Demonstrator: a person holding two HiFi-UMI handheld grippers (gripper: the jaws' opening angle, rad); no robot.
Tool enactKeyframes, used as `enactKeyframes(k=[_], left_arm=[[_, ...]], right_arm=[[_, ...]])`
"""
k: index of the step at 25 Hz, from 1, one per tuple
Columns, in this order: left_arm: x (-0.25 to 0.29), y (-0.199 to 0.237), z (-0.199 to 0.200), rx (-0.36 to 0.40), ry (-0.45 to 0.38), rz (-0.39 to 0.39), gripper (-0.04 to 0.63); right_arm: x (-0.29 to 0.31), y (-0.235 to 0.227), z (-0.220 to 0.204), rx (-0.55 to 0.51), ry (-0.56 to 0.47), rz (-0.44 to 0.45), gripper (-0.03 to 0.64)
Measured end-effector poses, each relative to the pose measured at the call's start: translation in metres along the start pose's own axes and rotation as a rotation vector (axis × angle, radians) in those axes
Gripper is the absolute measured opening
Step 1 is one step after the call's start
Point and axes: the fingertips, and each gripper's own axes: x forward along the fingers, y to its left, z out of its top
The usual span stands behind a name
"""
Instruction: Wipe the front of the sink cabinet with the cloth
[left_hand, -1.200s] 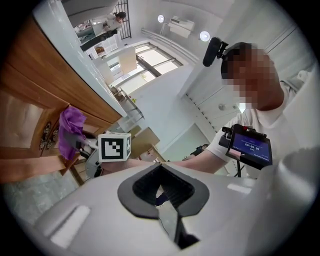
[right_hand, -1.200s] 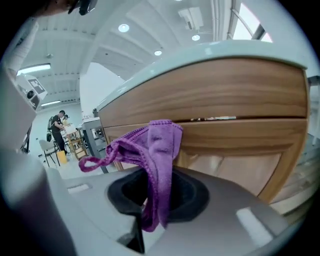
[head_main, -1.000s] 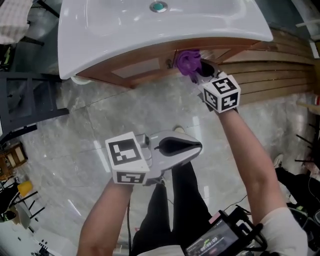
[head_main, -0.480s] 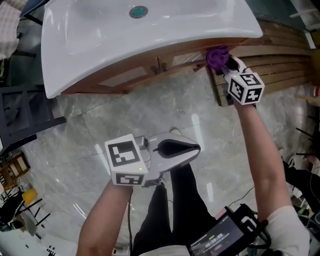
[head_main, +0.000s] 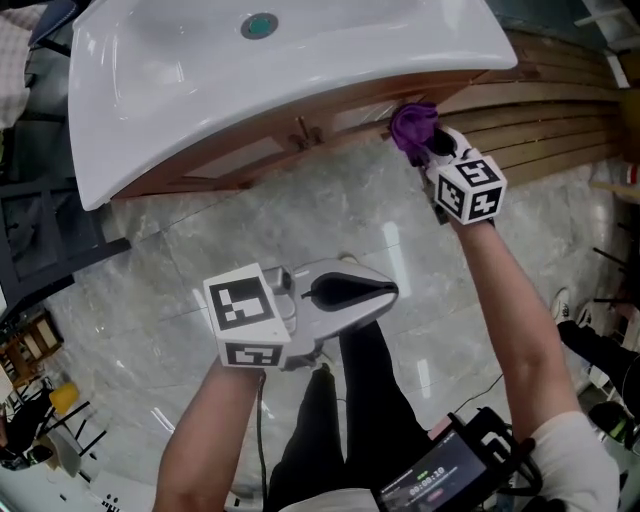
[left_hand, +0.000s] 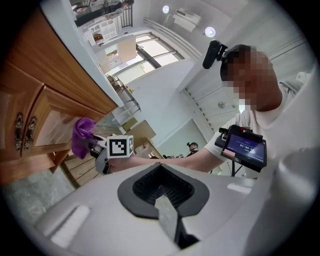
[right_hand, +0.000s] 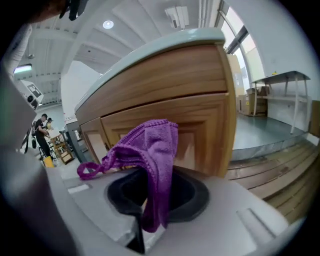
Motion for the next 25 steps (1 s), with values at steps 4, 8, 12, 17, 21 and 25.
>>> enactKeyframes(k=[4,8,12,17,21,25], left_arm=[[-0.003,0.0,-0.006,-0.011,-0.003,0.012,0.006],[-0.01,0.003,-0.01,-0.028,-0.02,0.022,0.006],[-0.014,0.005,-0.008,-0.032,-0.033,0.028,0.006],[-0.014,0.011,-0.008,-0.023,-0.029,0.031,0.006],[-0.008,0.015,-0.008,-0.024,-0.026,0.021,0.006],[0.0,0.018,-0.011,-0.034,-0.013,0.006,0.006]], right_arm=[[0.031,0.063,-0.011,-0.008,0.018,0.121,0.075],[0.059,0.113,-0.004,-0.024,0.005,0.214,0.075],[0.073,0.124,0.0,-0.045,0.01,0.237,0.075],[0.064,0.065,-0.012,-0.021,0.027,0.137,0.075],[0.05,-0.001,-0.022,0.002,0.037,0.022,0.075],[0.032,-0.056,-0.036,0.032,0.059,-0.08,0.075]])
